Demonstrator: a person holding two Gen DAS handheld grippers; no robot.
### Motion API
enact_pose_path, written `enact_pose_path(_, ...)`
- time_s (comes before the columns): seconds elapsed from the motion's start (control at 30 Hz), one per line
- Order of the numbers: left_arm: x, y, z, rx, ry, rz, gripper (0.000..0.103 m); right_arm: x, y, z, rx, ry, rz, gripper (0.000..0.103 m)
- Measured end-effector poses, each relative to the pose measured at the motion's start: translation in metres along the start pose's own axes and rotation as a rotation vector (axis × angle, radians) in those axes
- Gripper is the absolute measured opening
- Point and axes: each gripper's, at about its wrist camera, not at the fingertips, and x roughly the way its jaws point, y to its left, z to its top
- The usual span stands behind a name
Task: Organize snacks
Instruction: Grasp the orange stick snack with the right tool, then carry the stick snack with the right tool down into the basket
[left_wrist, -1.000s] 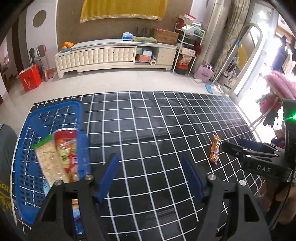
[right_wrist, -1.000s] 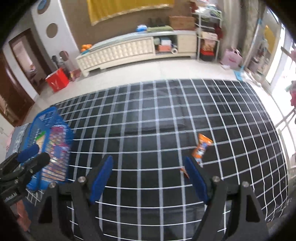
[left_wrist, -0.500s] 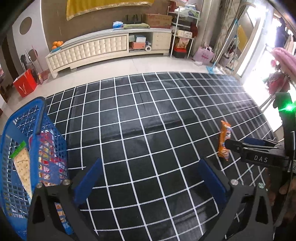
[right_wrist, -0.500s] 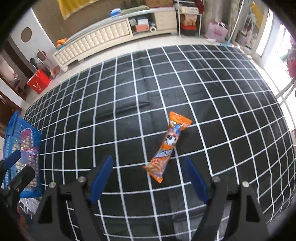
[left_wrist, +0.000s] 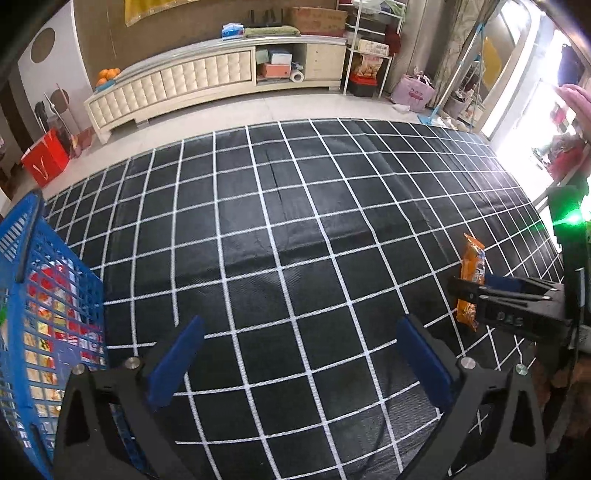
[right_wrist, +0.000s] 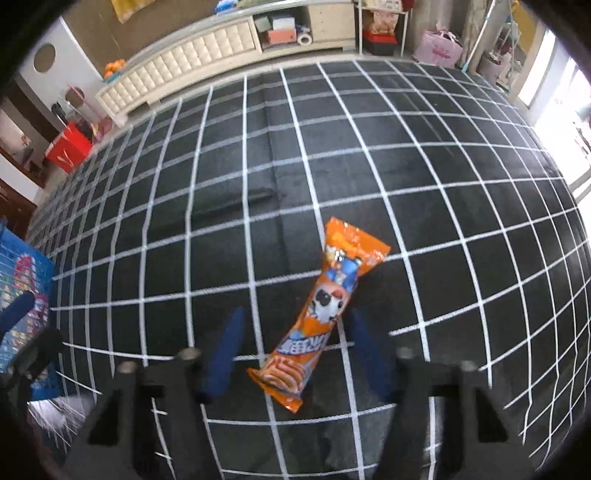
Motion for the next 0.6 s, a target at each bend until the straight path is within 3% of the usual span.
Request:
enact_pose_path(0.03, 0.0, -0.001, -0.001, 0.003, 0.003, -0.003, 0.103, -0.001, 0.001, -0.001, -0.012, -0.011, -0.018, 0.044)
enact_pose_path(0.07, 0.0, -0.002, -0.002, 0.01, 0.003, -0.002, 0.103, -0.002, 0.001, -0.004, -0.02, -0.017, -0.029, 0.03)
enact_pose_path(0.13, -0.002, -0.003, -0.002, 0.015, -0.001, 0.004, 0.103, -0.009, 0.001, -0.008, -0.016, -0.026, -0.003, 0.019)
enact_pose_path(0.23, -0.012, -0.004, -0.003, 0.013, -0.014, -0.006, 0.103, -0.025, 0.007, -0.011, -0.035, -0.053, 0.052, 0.018)
enact_pose_path(0.6, -0.088, 0.008, -0.021, -0.005, -0.118, -0.002, 0.103, -0.111, 0.05, -0.025, -0.127, -0.185, 0.126, 0.018)
